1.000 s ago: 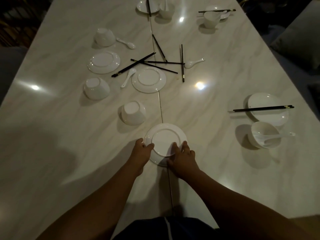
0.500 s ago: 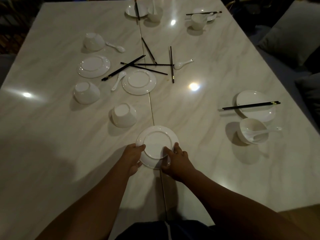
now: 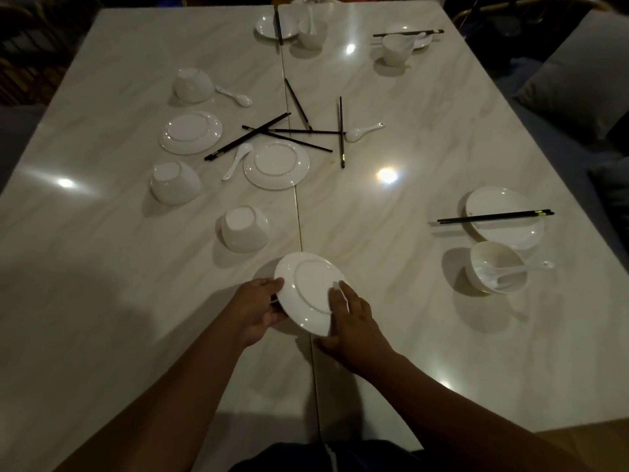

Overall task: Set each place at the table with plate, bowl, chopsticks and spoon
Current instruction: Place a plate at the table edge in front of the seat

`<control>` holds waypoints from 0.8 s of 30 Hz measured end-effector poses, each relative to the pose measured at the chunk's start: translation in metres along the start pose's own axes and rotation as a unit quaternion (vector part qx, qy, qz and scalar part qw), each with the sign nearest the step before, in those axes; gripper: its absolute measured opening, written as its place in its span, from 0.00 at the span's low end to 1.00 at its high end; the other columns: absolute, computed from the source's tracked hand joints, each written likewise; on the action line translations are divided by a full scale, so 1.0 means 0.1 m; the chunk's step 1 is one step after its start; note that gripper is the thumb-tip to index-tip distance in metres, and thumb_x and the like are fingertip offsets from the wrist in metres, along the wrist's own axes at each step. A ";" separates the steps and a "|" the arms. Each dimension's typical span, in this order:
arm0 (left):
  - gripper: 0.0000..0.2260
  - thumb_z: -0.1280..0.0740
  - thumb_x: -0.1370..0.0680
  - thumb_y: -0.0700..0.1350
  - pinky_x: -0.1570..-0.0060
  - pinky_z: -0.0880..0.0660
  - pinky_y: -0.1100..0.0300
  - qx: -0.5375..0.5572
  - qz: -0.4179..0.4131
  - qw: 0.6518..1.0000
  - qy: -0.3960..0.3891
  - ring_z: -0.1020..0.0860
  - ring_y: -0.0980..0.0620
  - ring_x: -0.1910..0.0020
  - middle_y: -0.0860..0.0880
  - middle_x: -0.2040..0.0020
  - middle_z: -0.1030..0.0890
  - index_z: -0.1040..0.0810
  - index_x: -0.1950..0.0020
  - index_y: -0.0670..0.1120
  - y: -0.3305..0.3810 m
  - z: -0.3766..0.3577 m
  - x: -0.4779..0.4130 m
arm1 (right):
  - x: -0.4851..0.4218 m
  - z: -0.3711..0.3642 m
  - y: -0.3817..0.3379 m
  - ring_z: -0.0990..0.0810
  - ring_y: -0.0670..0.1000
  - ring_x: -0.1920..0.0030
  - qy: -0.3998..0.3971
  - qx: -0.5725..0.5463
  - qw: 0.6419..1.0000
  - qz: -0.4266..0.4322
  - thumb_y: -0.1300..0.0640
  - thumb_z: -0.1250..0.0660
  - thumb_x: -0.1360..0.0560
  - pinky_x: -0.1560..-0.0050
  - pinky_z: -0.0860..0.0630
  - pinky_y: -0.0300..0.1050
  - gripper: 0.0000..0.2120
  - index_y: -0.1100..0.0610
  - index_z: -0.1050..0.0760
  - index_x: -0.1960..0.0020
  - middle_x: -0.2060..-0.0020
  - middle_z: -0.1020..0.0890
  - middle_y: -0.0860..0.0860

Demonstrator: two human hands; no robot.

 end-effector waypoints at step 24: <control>0.08 0.42 0.18 0.48 0.48 0.24 0.49 -0.103 -0.054 0.993 0.018 0.21 0.46 0.48 0.48 0.47 0.18 0.23 0.48 0.53 -0.16 0.38 0.19 | 0.03 0.12 0.07 0.22 0.51 0.65 -0.227 -0.588 0.746 -0.213 0.52 0.37 0.22 0.74 0.27 0.39 0.16 0.56 0.31 0.36 0.51 0.21 0.59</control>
Point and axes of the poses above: each hand's wrist, its own x-axis away from the middle knuckle, its own z-axis out of the back of the hand, y = z × x, the point moved 4 cm from there along -x, towards the middle knuckle
